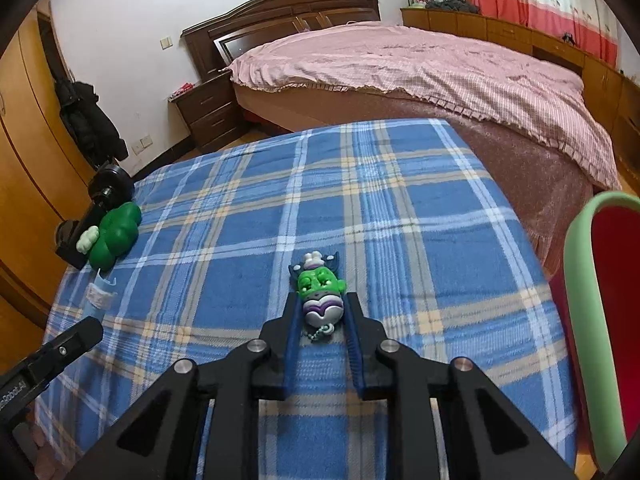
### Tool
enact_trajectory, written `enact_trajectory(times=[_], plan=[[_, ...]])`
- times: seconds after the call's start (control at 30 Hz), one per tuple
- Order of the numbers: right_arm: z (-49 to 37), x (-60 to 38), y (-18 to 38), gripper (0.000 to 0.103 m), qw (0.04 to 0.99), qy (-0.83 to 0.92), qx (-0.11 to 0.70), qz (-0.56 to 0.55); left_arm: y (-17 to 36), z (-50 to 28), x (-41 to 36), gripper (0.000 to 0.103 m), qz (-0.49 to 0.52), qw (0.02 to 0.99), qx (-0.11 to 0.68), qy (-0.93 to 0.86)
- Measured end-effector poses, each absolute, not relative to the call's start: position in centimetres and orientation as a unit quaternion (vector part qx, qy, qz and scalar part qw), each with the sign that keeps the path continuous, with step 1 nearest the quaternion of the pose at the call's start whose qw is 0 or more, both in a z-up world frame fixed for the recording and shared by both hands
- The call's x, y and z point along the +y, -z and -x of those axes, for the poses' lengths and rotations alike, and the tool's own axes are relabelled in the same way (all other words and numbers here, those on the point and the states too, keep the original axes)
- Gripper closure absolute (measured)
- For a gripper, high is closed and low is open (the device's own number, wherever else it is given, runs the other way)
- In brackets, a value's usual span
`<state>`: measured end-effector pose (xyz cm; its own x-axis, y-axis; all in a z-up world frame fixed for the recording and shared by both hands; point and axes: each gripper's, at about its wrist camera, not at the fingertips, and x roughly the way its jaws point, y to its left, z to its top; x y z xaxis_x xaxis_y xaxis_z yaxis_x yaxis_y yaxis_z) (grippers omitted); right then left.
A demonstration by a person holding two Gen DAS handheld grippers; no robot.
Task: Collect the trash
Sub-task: 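Carry the blue tube and keychain over the red bucket with both tools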
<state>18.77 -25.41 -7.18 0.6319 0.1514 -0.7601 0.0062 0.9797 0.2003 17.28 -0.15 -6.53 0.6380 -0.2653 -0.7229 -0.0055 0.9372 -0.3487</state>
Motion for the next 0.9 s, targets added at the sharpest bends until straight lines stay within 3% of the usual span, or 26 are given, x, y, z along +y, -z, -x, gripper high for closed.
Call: enact_trajectory(times=[0.9], plan=[[-6.7, -31.0, -1.1, 0.08, 0.932, -0.031, 0.32, -0.167, 1.3, -13.1, -3.3, 0.058, 0.144, 0.906, 0.378, 0.126]])
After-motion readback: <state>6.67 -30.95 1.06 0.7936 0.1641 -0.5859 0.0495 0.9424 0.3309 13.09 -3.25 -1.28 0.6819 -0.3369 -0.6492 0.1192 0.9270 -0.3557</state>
